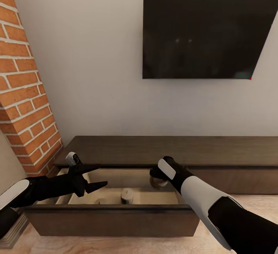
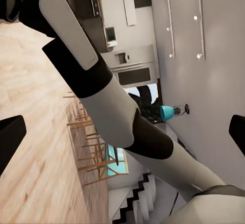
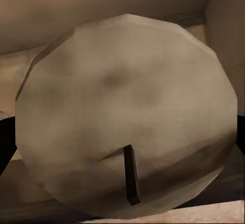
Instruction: Place each of the two pumpkins and all three candles from the living room inside a cabinet in the living room (use any cabinet), then make sure every cabinet is closed, and position the cauldron so it is next to a table in the living room.
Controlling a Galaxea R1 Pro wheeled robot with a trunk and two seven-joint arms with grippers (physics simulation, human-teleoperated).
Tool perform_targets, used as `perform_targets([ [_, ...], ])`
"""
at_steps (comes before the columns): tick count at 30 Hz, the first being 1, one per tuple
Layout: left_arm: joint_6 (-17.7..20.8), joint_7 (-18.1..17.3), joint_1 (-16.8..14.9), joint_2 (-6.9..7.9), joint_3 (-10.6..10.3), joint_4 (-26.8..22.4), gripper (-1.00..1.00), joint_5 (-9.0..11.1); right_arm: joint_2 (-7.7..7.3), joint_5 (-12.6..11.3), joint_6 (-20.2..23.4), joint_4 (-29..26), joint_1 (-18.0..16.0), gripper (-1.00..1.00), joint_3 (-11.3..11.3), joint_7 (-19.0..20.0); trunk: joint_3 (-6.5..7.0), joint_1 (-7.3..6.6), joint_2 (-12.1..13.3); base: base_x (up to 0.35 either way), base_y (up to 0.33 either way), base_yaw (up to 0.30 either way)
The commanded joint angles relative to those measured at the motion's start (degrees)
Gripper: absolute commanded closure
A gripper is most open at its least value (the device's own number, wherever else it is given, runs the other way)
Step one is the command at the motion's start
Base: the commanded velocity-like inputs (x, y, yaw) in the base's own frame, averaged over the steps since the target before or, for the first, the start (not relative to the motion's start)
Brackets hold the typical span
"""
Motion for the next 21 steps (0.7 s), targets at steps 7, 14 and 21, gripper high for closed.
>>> perform_targets([
  [7, 0.00, -0.63, -0.09, 0.06, -0.12, 0.04, -1.00, -0.38, 0.00, -0.51, 3.02, 3.52, -0.10, 1.00, 0.44, -0.49, -0.06, 0.01, -0.03, 0.060, 0.000, 0.000],
  [14, 0.00, -0.93, -0.09, 0.06, -0.03, 0.04, -1.00, -0.38, 0.03, -0.49, 3.52, 4.05, -0.06, 1.00, 0.39, -0.44, -0.06, 0.01, -0.03, 0.003, 0.000, 0.000],
  [21, 0.00, -1.01, -0.09, 0.06, 0.03, 0.04, -1.00, -0.38, 0.03, -0.44, 3.16, 4.07, -0.05, 1.00, 0.38, -0.41, -1.13, 1.32, -2.43, 0.000, 0.000, 0.000],
])
